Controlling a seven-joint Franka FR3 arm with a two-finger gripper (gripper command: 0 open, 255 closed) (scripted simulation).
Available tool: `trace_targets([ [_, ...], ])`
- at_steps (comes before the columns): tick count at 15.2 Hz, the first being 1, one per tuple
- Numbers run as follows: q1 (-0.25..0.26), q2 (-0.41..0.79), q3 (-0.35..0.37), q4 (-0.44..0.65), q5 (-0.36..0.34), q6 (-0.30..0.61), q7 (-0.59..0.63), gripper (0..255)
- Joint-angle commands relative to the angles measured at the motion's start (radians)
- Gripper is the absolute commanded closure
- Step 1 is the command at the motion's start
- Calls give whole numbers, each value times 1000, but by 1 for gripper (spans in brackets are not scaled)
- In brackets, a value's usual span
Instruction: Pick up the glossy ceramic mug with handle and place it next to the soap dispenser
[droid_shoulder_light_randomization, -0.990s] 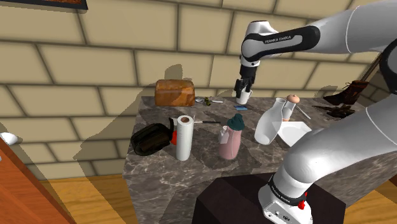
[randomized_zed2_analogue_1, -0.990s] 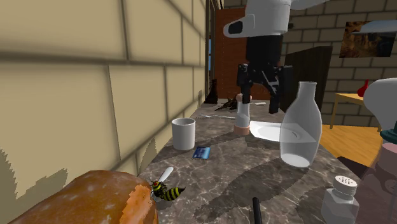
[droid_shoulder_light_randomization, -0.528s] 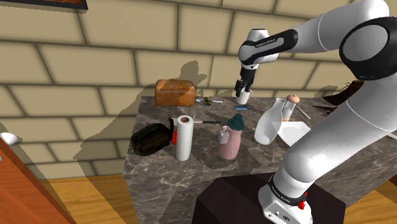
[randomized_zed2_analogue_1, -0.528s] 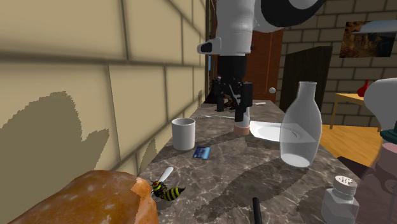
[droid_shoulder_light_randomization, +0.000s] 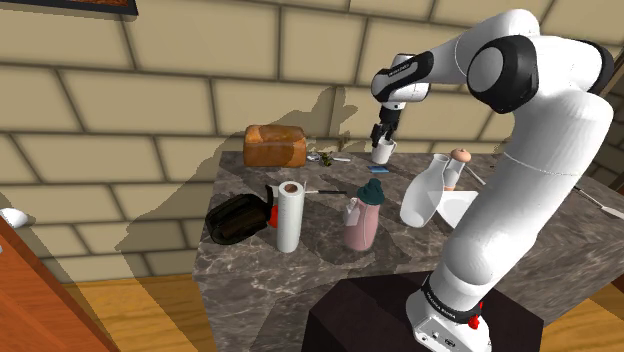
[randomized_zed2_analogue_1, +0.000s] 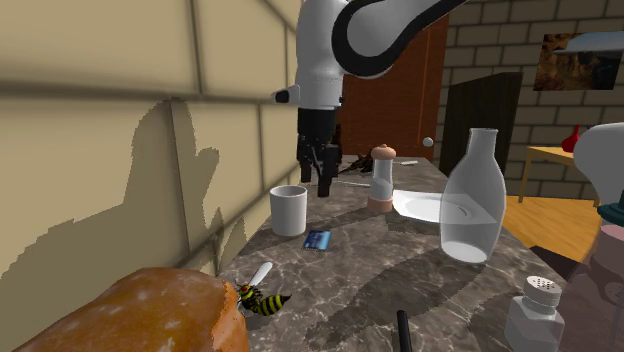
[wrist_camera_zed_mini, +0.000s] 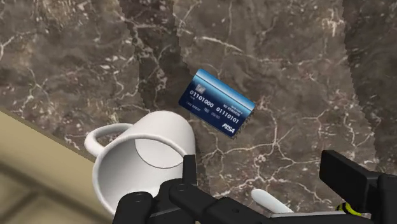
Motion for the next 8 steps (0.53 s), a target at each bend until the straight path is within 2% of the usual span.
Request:
trace_targets([
  [1, -22, 71, -8, 62, 48, 11, -49, 0],
  [3, -51, 147, -9, 133, 99, 16, -95, 0],
  [8, -62, 185, -2, 123, 121, 61, -111, 0],
])
